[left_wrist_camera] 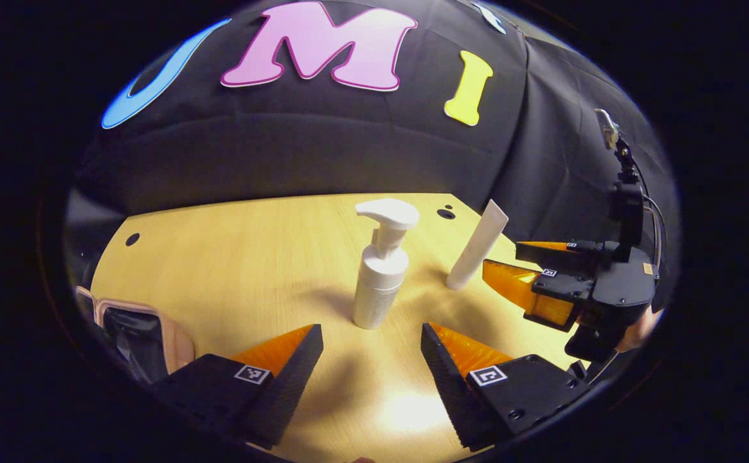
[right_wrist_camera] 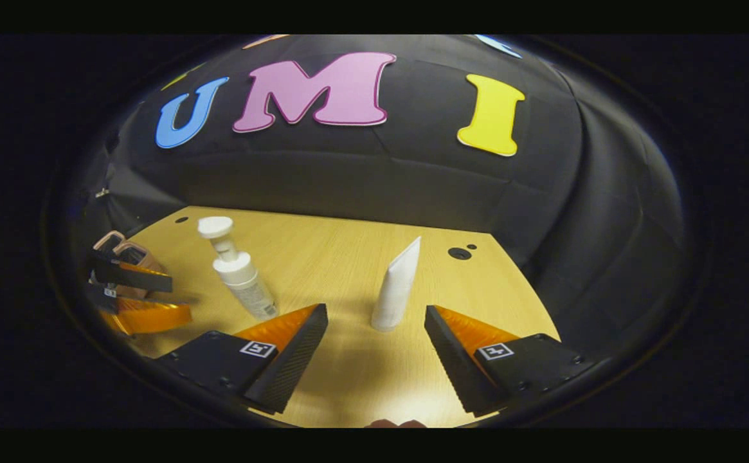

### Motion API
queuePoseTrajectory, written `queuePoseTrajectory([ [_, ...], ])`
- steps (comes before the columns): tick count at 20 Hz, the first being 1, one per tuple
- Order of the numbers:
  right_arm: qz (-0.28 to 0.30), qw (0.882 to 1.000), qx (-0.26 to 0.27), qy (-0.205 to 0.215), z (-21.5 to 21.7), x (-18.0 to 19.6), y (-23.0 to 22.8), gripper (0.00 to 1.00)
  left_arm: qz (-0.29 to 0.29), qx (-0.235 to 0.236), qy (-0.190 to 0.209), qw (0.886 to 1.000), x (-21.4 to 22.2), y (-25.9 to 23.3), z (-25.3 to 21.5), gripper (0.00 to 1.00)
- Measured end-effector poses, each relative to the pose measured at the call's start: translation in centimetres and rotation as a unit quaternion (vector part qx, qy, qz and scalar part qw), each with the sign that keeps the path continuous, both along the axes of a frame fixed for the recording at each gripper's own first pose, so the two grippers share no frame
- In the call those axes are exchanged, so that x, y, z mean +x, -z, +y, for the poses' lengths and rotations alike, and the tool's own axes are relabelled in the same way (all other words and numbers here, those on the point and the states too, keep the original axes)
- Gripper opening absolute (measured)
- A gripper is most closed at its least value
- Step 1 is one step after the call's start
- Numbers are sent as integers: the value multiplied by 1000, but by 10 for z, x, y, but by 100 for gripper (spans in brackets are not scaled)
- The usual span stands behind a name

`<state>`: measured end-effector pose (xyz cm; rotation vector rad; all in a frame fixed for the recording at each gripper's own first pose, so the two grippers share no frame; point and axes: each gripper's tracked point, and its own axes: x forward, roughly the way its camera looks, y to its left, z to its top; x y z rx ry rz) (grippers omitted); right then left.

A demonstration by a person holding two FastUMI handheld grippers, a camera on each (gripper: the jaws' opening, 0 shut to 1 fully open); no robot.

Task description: First open the suitcase, pack the skin care products into it, and then close the suitcase.

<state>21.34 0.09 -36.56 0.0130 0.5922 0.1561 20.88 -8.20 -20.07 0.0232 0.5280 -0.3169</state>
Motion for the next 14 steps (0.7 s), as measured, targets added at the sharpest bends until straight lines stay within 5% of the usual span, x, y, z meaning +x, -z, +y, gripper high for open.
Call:
queuePoseTrajectory([
  [7, 3, 1000, 16, 24, 3, 44, 44, 97, -13, 34, -13, 999, 83, 32, -9, 96],
  [10, 17, 999, 33, 29, 6, 54, 57, 97, -6, 8, -3, 1000, 99, 38, -21, 96],
  [11, 22, 999, 14, 44, -4, 59, 63, 97, -11, 23, -10, 1000, 101, 33, -16, 79],
  [12, 15, 998, 12, 53, -11, 61, 61, 92, -3, 43, -6, 999, 102, 35, -16, 61],
  [14, 28, 997, 12, 66, -15, 63, 64, 40, 18, 48, 0, 999, 92, 42, -9, 57],
])
